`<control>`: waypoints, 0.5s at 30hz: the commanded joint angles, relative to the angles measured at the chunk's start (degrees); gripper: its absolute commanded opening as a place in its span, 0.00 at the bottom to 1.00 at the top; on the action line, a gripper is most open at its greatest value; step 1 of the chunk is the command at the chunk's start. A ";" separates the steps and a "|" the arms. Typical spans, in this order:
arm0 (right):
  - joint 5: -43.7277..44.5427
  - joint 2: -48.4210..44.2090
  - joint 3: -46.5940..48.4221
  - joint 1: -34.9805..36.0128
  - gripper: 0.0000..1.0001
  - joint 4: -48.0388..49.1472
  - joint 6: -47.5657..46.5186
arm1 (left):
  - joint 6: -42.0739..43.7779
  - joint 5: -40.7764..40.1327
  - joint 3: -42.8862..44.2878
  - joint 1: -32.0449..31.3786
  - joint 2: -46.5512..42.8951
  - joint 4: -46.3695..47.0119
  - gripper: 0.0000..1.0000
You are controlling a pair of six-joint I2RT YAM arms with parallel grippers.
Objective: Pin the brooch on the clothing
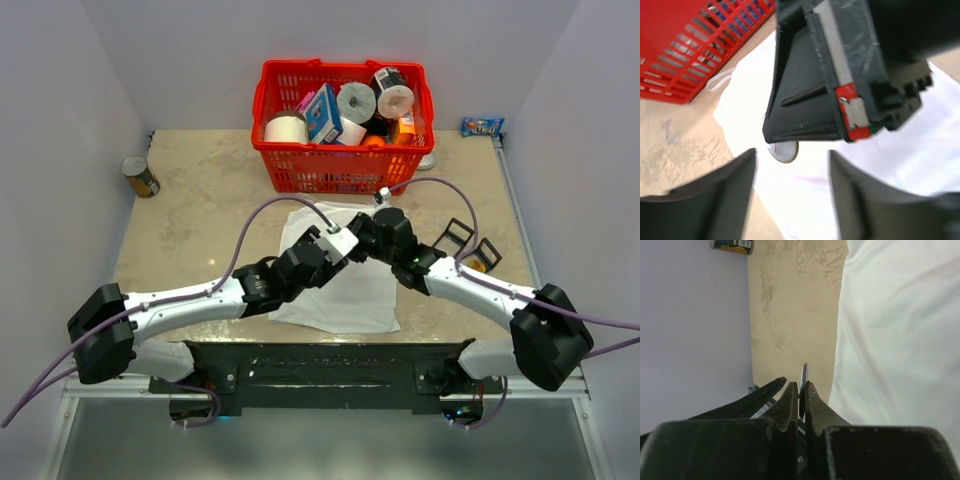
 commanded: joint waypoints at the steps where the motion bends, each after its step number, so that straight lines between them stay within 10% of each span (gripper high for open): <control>1: 6.17 -4.74 -1.23 -0.17 0.00 0.28 -4.97 | -2.31 7.10 1.76 0.10 -4.46 2.20 0.81; 15: 7.43 -26.35 -8.43 -2.11 0.00 4.50 -25.55 | -21.62 60.97 -0.17 31.10 -15.19 12.99 0.88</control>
